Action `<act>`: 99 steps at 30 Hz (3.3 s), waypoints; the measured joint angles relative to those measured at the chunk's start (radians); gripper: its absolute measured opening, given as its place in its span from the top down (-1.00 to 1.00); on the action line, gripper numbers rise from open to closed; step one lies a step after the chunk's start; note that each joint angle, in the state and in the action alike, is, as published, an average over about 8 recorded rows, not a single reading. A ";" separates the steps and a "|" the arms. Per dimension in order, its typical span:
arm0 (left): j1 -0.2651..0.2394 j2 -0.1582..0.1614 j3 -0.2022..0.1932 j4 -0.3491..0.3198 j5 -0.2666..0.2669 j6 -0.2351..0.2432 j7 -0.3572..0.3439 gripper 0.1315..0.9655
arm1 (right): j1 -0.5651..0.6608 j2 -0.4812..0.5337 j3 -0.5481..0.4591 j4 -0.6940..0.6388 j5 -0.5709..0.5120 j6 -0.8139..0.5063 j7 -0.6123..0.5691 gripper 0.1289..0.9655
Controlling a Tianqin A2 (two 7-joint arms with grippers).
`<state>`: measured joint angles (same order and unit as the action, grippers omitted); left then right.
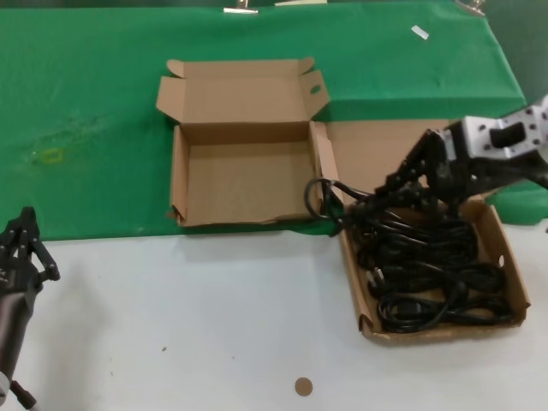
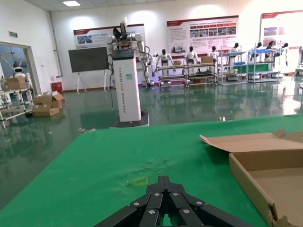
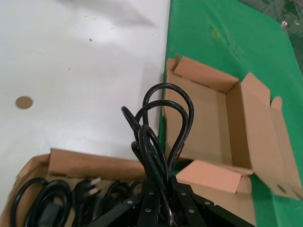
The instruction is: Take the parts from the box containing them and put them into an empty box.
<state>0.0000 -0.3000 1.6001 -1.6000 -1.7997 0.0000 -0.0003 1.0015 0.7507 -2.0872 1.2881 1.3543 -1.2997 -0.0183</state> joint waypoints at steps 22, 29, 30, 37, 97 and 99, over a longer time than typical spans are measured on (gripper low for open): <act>0.000 0.000 0.000 0.000 0.000 0.000 0.000 0.97 | 0.167 -0.219 -0.093 -0.133 -0.082 0.023 0.032 0.88; 0.000 0.000 0.000 0.000 0.000 0.000 0.000 0.97 | 0.201 -0.288 -0.112 -0.195 -0.095 0.049 0.025 0.88; 0.000 0.000 0.000 0.000 0.000 0.000 0.000 0.97 | 0.205 -0.298 -0.115 -0.205 -0.096 0.053 0.023 0.88; 0.000 0.000 0.000 0.000 0.000 0.000 0.000 0.97 | 0.225 -0.361 -0.130 -0.279 -0.101 0.084 0.000 0.88; 0.000 0.000 0.000 0.000 0.000 0.000 0.000 0.72 | 0.079 -0.483 -0.030 -0.426 -0.014 0.404 -0.116 -0.52; 0.000 0.000 0.000 0.000 0.000 0.000 0.000 0.69 | 0.045 -0.482 -0.014 -0.403 0.000 0.432 -0.112 -0.61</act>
<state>0.0000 -0.3000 1.6000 -1.6000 -1.7998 0.0000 -0.0003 1.0469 0.2689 -2.1008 0.8852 1.3542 -0.8673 -0.1305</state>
